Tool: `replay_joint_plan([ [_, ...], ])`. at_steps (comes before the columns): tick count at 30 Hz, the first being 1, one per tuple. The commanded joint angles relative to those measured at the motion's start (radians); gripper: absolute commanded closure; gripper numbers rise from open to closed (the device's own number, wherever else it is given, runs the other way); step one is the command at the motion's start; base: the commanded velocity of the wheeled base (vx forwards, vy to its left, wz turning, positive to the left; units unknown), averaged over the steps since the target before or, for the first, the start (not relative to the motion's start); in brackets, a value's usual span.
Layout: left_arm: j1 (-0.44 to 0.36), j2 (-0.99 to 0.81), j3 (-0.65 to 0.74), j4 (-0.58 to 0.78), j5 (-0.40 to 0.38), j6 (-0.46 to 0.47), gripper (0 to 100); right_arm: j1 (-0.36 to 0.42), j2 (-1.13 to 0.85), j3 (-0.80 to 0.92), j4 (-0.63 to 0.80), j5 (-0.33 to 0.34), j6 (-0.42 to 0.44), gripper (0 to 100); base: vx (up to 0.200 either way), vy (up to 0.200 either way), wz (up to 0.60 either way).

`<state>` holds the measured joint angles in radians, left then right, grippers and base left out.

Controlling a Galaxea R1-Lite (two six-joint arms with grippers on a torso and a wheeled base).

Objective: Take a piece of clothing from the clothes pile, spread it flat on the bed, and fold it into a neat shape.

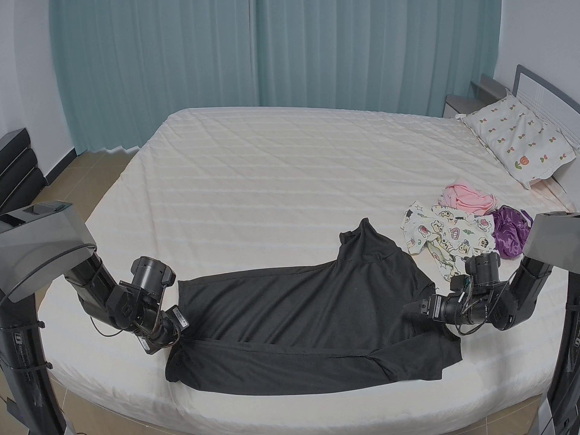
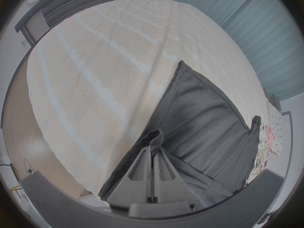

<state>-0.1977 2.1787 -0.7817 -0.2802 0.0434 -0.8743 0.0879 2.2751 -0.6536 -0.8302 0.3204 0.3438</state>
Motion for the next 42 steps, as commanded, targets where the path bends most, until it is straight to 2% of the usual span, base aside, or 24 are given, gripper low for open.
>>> replay_joint_plan([
  [1, 0.0, 0.0, 0.001, -0.001, 0.0, -0.002, 100, -0.01, 0.017, 0.005, 0.019, 0.005, -0.077, 0, 0.0, 0.0, 0.0],
  [5, 0.0, 0.001, 0.002, -0.001, -0.002, -0.002, 100, -0.059, 0.029, 0.034, 0.022, 0.02, -0.178, 0, 0.0, 0.0, 0.0],
  [8, 0.0, 0.001, 0.002, -0.001, -0.002, -0.002, 100, -0.069, 0.032, 0.058, 0.02, 0.046, -0.189, 0, 0.0, 0.0, 0.0],
  [18, 0.001, 0.004, 0.002, 0.001, -0.019, -0.002, 100, -0.096, 0.07, 0.066, 0.022, 0.068, -0.253, 0, 0.0, 0.0, 0.0],
  [19, 0.001, 0.006, 0.002, 0.001, -0.019, -0.002, 100, -0.096, 0.07, 0.066, 0.022, 0.071, -0.253, 100, 0.0, 0.0, 0.0],
  [21, 0.001, 0.006, 0.001, 0.001, -0.019, -0.002, 100, -0.096, 0.064, 0.069, 0.022, 0.092, -0.25, 100, 0.0, 0.0, 0.0],
  [32, 0.015, 0.007, -0.001, 0.001, -0.019, -0.002, 100, -0.109, 0.055, 0.074, 0.013, 0.111, -0.246, 100, 0.0, 0.0, 0.0],
  [36, 0.017, 0.009, -0.001, -0.001, -0.019, -0.002, 100, -0.122, 0.04, 0.068, 0.006, 0.16, -0.22, 100, 0.0, 0.0, 0.0],
  [42, 0.017, 0.016, -0.001, -0.001, -0.017, -0.002, 100, -0.143, 0.024, 0.055, -0.027, 0.161, -0.167, 100, 0.0, 0.0, 0.0],
])
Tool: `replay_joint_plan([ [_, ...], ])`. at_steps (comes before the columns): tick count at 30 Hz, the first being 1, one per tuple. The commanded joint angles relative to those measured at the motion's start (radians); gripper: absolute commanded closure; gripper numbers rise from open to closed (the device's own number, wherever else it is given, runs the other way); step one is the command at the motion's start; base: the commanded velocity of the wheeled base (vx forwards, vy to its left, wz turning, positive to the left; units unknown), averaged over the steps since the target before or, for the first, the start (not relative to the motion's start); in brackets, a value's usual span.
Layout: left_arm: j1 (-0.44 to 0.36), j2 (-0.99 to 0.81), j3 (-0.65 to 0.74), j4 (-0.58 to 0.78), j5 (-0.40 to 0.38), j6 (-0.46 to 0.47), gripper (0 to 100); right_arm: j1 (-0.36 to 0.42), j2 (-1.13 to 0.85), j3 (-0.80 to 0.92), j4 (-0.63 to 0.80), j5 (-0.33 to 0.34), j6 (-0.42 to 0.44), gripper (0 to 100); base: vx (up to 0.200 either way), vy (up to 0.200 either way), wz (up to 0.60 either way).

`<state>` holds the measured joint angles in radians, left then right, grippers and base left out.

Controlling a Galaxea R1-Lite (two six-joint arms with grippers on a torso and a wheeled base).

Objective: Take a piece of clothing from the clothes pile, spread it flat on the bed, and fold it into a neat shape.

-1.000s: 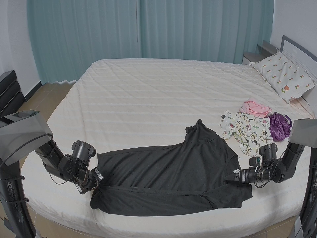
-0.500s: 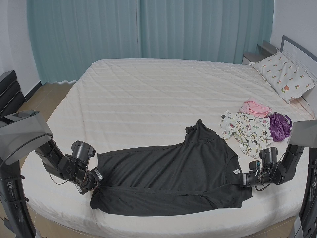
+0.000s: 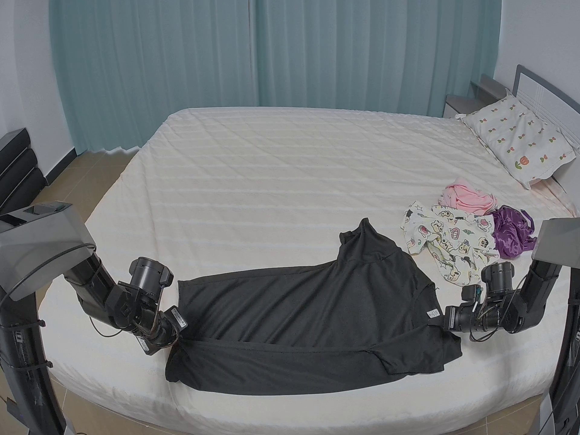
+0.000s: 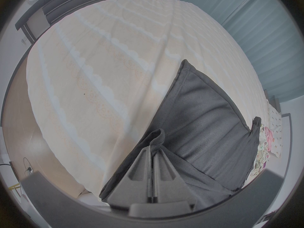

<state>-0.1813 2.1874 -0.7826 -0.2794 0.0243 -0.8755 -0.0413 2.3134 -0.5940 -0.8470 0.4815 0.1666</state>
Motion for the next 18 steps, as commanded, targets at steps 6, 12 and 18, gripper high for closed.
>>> replay_joint_plan([
  [6, 0.0, 0.011, 0.002, -0.001, 0.003, 0.003, 100, -0.02, -0.008, -0.01, -0.093, -0.007, 0.07, 100, 0.0, 0.0, 0.0],
  [12, 0.0, 0.014, 0.002, 0.0, 0.006, 0.004, 100, -0.014, 0.006, -0.015, -0.106, -0.009, 0.07, 100, 0.0, 0.0, 0.0],
  [18, 0.0, 0.014, 0.0, 0.0, 0.009, 0.006, 100, -0.012, 0.026, -0.03, -0.106, -0.011, 0.071, 100, 0.0, 0.0, 0.0],
])
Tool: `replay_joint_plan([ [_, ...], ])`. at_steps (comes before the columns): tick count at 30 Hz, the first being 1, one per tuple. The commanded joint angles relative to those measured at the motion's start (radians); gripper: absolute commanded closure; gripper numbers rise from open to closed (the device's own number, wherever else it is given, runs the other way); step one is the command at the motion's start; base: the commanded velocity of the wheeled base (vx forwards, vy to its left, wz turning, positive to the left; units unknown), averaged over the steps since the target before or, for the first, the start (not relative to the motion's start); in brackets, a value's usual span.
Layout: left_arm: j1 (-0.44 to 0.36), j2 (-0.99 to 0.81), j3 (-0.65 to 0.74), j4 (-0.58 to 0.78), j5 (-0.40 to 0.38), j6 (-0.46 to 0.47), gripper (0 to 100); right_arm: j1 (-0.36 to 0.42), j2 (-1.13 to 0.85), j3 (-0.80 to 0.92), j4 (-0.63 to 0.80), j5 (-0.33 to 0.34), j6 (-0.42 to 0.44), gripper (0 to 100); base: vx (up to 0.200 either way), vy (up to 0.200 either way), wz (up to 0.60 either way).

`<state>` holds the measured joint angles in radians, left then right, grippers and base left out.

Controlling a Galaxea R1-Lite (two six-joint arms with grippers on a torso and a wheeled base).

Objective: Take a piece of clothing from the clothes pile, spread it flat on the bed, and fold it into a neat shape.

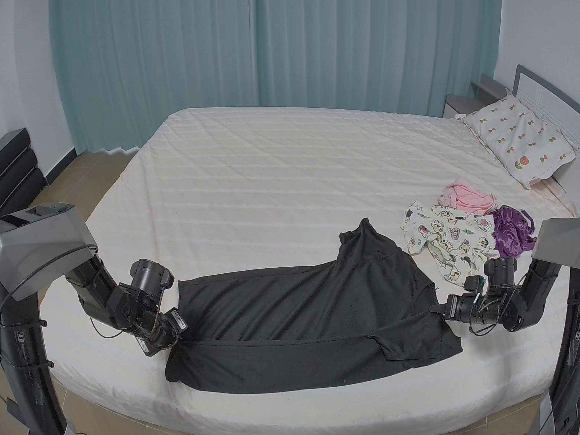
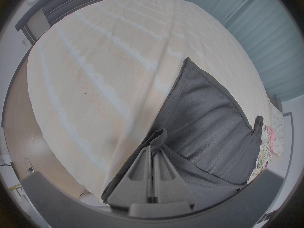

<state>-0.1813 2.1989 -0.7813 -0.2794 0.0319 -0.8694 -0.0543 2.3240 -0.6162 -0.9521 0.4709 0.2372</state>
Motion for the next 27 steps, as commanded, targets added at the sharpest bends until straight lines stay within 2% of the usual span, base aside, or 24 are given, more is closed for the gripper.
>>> replay_joint_plan([
  [1, 0.0, 0.002, -0.001, 0.0, 0.002, 0.0, 100, 0.001, 0.023, -0.017, -0.002, -0.001, 0.002, 100, 0.0, 0.0, 0.0],
  [7, -0.004, -0.005, -0.013, -0.001, 0.006, -0.007, 100, -0.001, 0.037, -0.033, -0.002, -0.008, 0.002, 100, 0.0, 0.0, 0.0],
  [8, -0.004, -0.004, -0.015, -0.001, 0.006, -0.007, 100, -0.001, 0.038, -0.036, -0.002, -0.008, 0.002, 0, 0.0, 0.0, 0.0],
  [9, -0.004, -0.001, -0.015, -0.001, 0.006, -0.007, 0, -0.001, 0.038, -0.039, 0.0, -0.008, 0.002, 0, 0.0, 0.0, 0.0],
  [18, 0.016, -0.013, 0.0, -0.006, -0.007, -0.008, 0, -0.004, 0.035, -0.03, -0.002, -0.005, 0.016, 0, 0.0, 0.0, 0.0],
  [20, 0.04, -0.056, 0.045, -0.009, -0.026, -0.002, 0, -0.004, 0.029, -0.02, -0.004, -0.005, 0.083, 0, 0.0, 0.0, 0.0],
  [24, 0.065, -0.122, 0.119, -0.047, -0.124, 0.006, 0, -0.009, 0.023, -0.004, -0.033, -0.006, 0.152, 0, 0.0, 0.0, 0.0],
  [25, 0.082, -0.15, 0.157, -0.083, -0.185, 0.023, 0, -0.012, 0.02, 0.016, -0.06, -0.005, 0.169, 0, 0.0, 0.0, 0.0],
  [27, 0.095, -0.165, 0.188, -0.121, -0.224, 0.062, 0, -0.012, 0.014, 0.058, -0.116, -0.005, 0.183, 0, 0.0, 0.0, 0.0],
])
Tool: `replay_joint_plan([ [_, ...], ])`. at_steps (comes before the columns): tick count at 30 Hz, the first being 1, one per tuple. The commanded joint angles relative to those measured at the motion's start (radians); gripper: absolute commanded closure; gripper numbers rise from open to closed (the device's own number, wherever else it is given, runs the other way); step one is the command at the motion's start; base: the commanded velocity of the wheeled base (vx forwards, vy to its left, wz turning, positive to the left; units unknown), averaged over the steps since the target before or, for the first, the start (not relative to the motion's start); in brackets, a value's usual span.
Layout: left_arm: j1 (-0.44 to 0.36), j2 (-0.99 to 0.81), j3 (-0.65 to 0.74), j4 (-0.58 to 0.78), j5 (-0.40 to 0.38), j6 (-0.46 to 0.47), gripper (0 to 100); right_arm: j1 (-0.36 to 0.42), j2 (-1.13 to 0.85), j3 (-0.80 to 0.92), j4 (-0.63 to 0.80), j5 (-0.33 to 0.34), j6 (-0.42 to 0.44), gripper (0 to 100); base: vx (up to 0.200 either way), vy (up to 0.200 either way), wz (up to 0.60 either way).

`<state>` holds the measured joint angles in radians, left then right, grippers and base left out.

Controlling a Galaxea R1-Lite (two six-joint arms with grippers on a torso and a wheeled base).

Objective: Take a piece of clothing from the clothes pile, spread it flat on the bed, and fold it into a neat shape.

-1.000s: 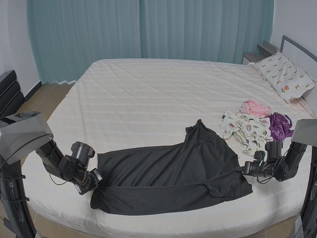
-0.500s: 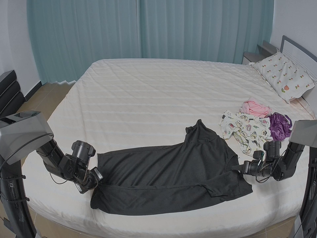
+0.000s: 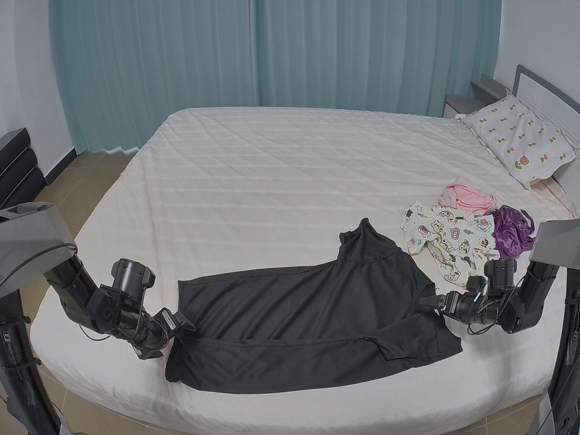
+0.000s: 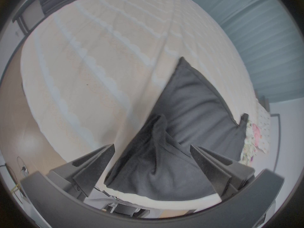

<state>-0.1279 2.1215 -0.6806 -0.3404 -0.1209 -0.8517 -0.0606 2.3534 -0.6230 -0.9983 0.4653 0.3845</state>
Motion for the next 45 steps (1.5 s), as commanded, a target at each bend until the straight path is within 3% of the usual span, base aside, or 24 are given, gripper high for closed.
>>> replay_joint_plan([
  [1, 0.044, -0.087, 0.099, -0.077, -0.072, 0.062, 0, -0.004, -0.019, 0.081, -0.092, 0.001, 0.039, 0, 0.0, 0.0, 0.0],
  [7, 0.037, -0.078, 0.119, -0.098, -0.066, 0.062, 0, 0.01, -0.026, 0.134, -0.155, -0.001, 0.04, 0, 0.0, 0.0, 0.0],
  [10, 0.034, -0.078, 0.196, -0.115, -0.06, 0.051, 0, 0.012, -0.032, 0.147, -0.161, 0.001, 0.04, 0, -0.2, 0.0, 0.0],
  [18, -0.022, -0.049, 0.297, -0.312, 0.01, 0.051, 0, 0.012, -0.028, 0.154, -0.163, 0.003, 0.042, 0, 0.0, 0.0, 0.0],
  [23, -0.059, 0.002, 0.288, -0.382, 0.053, 0.02, 0, 0.012, -0.028, 0.154, -0.163, 0.003, 0.042, 0, 0.0, 0.0, 0.0],
  [31, -0.131, 0.109, 0.224, -0.433, 0.221, -0.021, 0, 0.024, -0.029, 0.155, -0.163, 0.003, 0.042, 0, 0.0, 0.0, 0.0],
  [38, -0.133, 0.114, 0.22, -0.436, 0.227, -0.02, 0, 0.024, -0.028, 0.155, -0.164, 0.003, 0.042, 0, 0.0, 0.0, 0.0],
  [39, -0.133, 0.114, 0.22, -0.436, 0.228, -0.02, 100, 0.024, -0.028, 0.155, -0.164, 0.003, 0.042, 0, 0.0, 0.0, 0.0],
  [45, -0.134, 0.112, 0.242, -0.433, 0.273, -0.02, 100, 0.024, -0.029, 0.155, -0.164, 0.003, 0.042, 0, 0.0, 0.0, 0.0],
])
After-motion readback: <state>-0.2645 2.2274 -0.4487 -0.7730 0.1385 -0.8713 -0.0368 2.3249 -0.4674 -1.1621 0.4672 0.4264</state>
